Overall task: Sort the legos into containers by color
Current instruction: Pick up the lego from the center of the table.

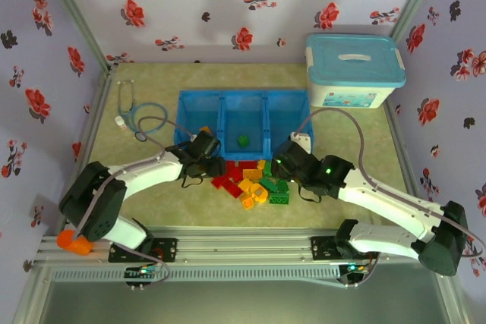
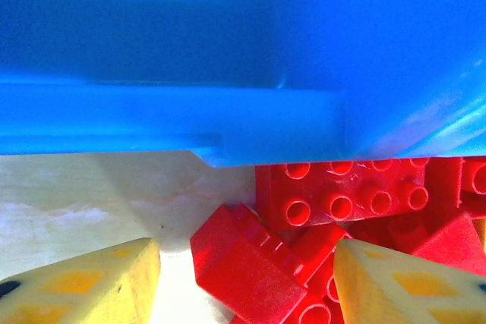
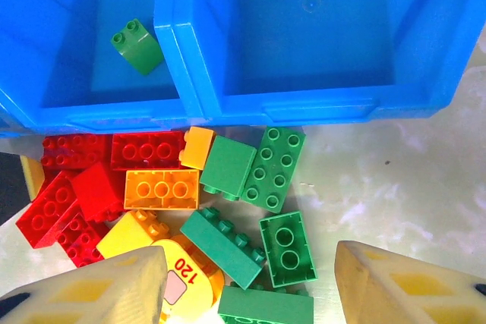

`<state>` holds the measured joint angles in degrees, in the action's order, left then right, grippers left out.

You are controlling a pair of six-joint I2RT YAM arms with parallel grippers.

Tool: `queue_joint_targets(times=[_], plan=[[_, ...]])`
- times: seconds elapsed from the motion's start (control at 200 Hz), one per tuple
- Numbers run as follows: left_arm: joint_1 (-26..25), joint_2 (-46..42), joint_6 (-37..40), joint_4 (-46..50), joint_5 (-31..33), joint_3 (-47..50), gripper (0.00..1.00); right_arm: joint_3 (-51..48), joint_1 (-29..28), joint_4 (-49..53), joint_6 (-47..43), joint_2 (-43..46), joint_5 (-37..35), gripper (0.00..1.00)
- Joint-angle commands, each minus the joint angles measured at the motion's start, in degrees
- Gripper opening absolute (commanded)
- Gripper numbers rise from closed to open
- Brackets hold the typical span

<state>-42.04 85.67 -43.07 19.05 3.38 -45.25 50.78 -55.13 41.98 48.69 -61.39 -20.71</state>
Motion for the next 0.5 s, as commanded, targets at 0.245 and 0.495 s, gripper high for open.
queue_joint_targets(times=[0.245,0.495], plan=[[1.70,1.12,0.64,-0.86,0.05,0.63,0.48,-0.19,-0.40,0.12,1.32,0.55,-1.83,0.59],[1.79,-2.16,-0.60,0.27,1.43,3.43,0.40,-0.49,-0.34,-0.14,1.67,0.63,-1.80,0.58]])
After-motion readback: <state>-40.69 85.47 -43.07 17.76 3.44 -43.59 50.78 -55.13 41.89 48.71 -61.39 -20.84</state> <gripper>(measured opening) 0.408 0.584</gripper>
